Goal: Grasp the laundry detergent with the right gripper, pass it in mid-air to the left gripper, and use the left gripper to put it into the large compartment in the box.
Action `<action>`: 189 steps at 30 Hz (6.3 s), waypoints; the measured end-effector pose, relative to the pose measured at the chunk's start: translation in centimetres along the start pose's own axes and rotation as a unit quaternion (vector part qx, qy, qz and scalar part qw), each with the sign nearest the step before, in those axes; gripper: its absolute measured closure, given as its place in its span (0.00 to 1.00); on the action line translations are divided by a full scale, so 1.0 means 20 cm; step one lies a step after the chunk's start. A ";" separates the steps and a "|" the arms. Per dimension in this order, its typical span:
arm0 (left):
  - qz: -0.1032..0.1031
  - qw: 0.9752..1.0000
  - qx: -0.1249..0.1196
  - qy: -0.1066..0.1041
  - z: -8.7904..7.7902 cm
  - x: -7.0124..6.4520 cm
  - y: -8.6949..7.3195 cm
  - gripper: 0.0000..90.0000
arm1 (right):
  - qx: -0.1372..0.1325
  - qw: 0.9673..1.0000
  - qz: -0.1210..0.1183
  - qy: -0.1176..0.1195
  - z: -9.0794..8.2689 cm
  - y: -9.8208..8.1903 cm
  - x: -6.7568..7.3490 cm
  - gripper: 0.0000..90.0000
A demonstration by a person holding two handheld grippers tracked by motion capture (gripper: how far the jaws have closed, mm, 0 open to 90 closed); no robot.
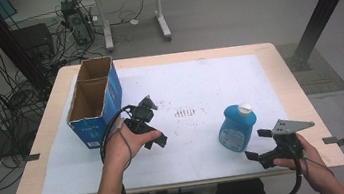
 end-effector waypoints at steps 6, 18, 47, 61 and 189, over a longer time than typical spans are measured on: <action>0.000 1.000 0.000 -0.001 0.00 -0.01 -0.01 0.10 | -0.010 1.000 -0.004 0.000 0.04 -0.01 0.01 0.05; -0.003 1.000 0.000 -0.003 -0.01 0.00 -0.02 0.10 | -0.049 0.999 0.002 -0.003 0.09 -0.02 0.00 0.05; -0.005 1.000 -0.007 -0.005 -0.04 0.01 -0.05 0.10 | -0.147 0.989 0.005 -0.015 0.23 0.04 0.01 0.05; -0.003 1.000 -0.006 -0.005 -0.04 0.01 -0.04 0.09 | -0.149 0.989 0.007 -0.014 0.24 0.05 0.01 0.05; -0.002 1.000 -0.006 -0.005 -0.06 -0.01 -0.02 0.09 | -0.170 0.985 -0.021 -0.008 0.24 0.10 0.03 0.33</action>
Point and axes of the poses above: each handheld gripper's, and its own axes: z roughly forward along the jaws, y roughly out of its top, x roughly to its left, the point moved 6 cm from there along z, roughly forward along the jaws, and after that the axes turned 14 degrees about -x, right-handed, at the moved point
